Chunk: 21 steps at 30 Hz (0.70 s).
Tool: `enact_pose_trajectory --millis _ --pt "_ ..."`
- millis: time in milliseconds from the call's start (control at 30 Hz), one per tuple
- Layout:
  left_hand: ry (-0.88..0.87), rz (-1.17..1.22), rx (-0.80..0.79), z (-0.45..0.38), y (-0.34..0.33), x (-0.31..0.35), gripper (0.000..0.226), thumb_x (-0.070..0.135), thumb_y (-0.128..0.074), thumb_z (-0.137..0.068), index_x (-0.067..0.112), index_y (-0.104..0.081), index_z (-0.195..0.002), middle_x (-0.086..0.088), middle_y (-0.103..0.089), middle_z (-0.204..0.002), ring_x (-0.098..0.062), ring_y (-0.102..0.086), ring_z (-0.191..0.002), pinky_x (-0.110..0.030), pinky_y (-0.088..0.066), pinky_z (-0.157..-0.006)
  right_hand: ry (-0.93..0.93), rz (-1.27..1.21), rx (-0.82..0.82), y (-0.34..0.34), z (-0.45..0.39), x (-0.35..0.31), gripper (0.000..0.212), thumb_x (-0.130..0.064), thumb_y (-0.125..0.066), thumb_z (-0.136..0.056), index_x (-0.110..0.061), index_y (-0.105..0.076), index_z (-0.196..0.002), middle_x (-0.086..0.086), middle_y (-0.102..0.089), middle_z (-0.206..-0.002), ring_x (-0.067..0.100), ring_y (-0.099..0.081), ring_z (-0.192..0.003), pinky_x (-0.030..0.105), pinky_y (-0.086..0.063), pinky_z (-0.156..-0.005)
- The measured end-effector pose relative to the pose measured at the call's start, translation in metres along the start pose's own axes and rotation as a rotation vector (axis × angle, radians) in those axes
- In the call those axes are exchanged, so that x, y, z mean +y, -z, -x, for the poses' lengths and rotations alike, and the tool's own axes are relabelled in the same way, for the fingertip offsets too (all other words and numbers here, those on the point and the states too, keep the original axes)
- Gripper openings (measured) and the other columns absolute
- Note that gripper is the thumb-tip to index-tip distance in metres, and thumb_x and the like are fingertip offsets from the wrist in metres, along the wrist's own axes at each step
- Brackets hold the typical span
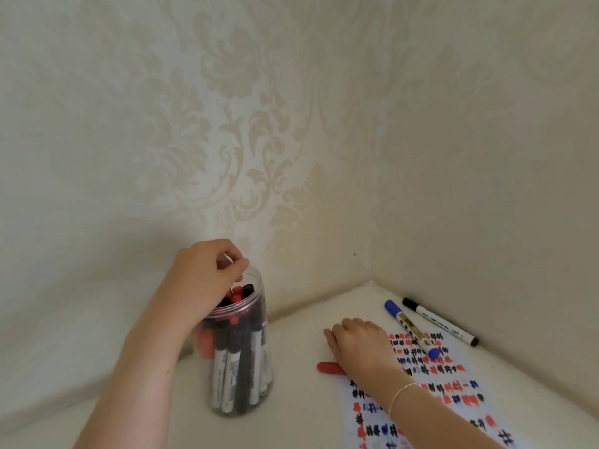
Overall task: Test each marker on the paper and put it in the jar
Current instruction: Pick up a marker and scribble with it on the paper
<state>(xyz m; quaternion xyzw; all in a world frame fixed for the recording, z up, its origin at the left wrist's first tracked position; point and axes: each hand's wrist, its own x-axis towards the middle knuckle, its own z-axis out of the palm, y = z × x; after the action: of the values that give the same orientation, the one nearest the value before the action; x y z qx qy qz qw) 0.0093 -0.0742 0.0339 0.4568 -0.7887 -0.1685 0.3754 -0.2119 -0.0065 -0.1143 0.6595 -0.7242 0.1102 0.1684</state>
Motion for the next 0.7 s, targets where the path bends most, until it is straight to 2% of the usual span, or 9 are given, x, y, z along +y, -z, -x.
enact_pose_trajectory --millis 67,100,167,267,367,467,533,600,700 --pt "-0.092 -0.05 0.162 0.011 0.0 0.014 0.01 0.029 -0.064 -0.088 0.027 -0.064 -0.078 0.013 -0.07 -0.075 -0.013 -0.066 -0.065 -0.034 -0.054 -0.072 0.093 0.034 -0.15 0.011 0.003 -0.006 0.039 -0.05 -0.083 -0.065 -0.018 -0.072 -0.084 0.0 -0.054 -0.056 0.015 -0.033 -0.047 0.019 -0.029 -0.04" --pt "-0.201 -0.076 0.26 0.02 -0.001 0.024 0.007 0.029 -0.063 -0.088 0.027 -0.064 -0.081 0.015 -0.069 -0.078 -0.012 -0.066 -0.067 -0.033 -0.054 -0.072 0.1 0.027 -0.176 0.011 0.004 -0.006 0.046 -0.05 -0.066 -0.083 -0.018 -0.064 -0.116 0.004 -0.056 -0.07 0.017 -0.039 -0.058 0.022 -0.029 -0.044" --pt "-0.499 -0.087 0.31 0.041 -0.01 0.044 0.006 0.026 -0.062 -0.089 0.026 -0.065 -0.084 0.015 -0.067 -0.077 -0.007 -0.063 -0.067 -0.026 -0.052 -0.065 0.04 0.038 -0.204 0.008 0.006 -0.004 0.051 -0.051 -0.038 -0.098 -0.018 -0.044 -0.137 0.004 -0.049 -0.082 0.021 -0.044 -0.073 0.027 -0.029 -0.051" --pt "-0.717 -0.158 -0.017 0.067 -0.046 0.062 0.02 0.03 -0.044 -0.095 0.021 -0.061 -0.093 0.007 -0.066 -0.082 -0.014 -0.063 -0.068 -0.03 -0.052 -0.058 0.005 0.01 -0.165 0.013 0.009 -0.004 0.028 -0.035 -0.036 -0.101 -0.017 -0.055 -0.112 0.001 -0.047 -0.079 0.023 -0.049 -0.076 0.03 -0.039 -0.062" --pt "-0.444 -0.375 -0.335 0.078 -0.089 0.053 0.023 0.021 -0.04 -0.099 0.017 -0.049 -0.12 -0.001 -0.056 -0.114 -0.019 -0.061 -0.093 -0.029 -0.048 -0.074 -0.141 -0.035 -0.176 0.022 0.008 -0.002 0.012 -0.027 -0.052 -0.095 -0.015 -0.057 -0.097 0.0 -0.053 -0.075 0.019 -0.052 -0.067 0.03 -0.044 -0.062" --pt "-0.263 -0.394 -0.506 0.081 -0.119 0.034 0.036 0.026 -0.049 -0.097 0.013 -0.041 -0.13 -0.003 -0.044 -0.126 -0.019 -0.057 -0.1 -0.027 -0.044 -0.077 -0.095 -0.043 -0.144 0.021 0.002 0.008 0.053 -0.029 -0.084 -0.068 -0.011 -0.063 -0.114 -0.002 -0.037 -0.058 0.016 -0.038 -0.047 0.028 -0.028 -0.037" --pt "-0.221 -0.339 -0.525 0.079 -0.127 0.029 0.038 0.038 -0.048 -0.097 0.016 -0.045 -0.128 0.0 -0.044 -0.12 -0.016 -0.056 -0.091 -0.025 -0.044 -0.075 -0.119 -0.161 -0.149 0.025 0.004 0.008 0.021 -0.028 -0.056 -0.094 -0.016 -0.059 -0.111 0.004 -0.049 -0.068 0.024 -0.055 -0.067 0.035 -0.044 -0.053" --pt "-0.225 -0.34 -0.515 0.076 -0.13 0.027 0.038 0.046 -0.044 -0.097 0.019 -0.051 -0.123 0.002 -0.044 -0.11 -0.012 -0.051 -0.082 -0.023 -0.043 -0.071 -0.25 -0.378 -0.126 0.034 0.008 0.006 0.034 -0.036 -0.036 -0.102 -0.02 -0.051 -0.076 0.002 -0.05 -0.062 0.025 -0.059 -0.071 0.036 -0.049 -0.067" --pt "-0.212 -0.241 -0.49 0.072 -0.127 0.026 0.036 0.048 -0.037 -0.098 0.019 -0.057 -0.103 0.006 -0.045 -0.091 -0.007 -0.049 -0.073 -0.018 -0.04 -0.066 -0.441 -0.518 -0.02 0.046 0.009 0.006 0.051 -0.048 -0.034 -0.099 -0.017 -0.046 -0.061 -0.001 -0.05 -0.057 0.014 -0.048 -0.052 0.028 -0.045 -0.052"
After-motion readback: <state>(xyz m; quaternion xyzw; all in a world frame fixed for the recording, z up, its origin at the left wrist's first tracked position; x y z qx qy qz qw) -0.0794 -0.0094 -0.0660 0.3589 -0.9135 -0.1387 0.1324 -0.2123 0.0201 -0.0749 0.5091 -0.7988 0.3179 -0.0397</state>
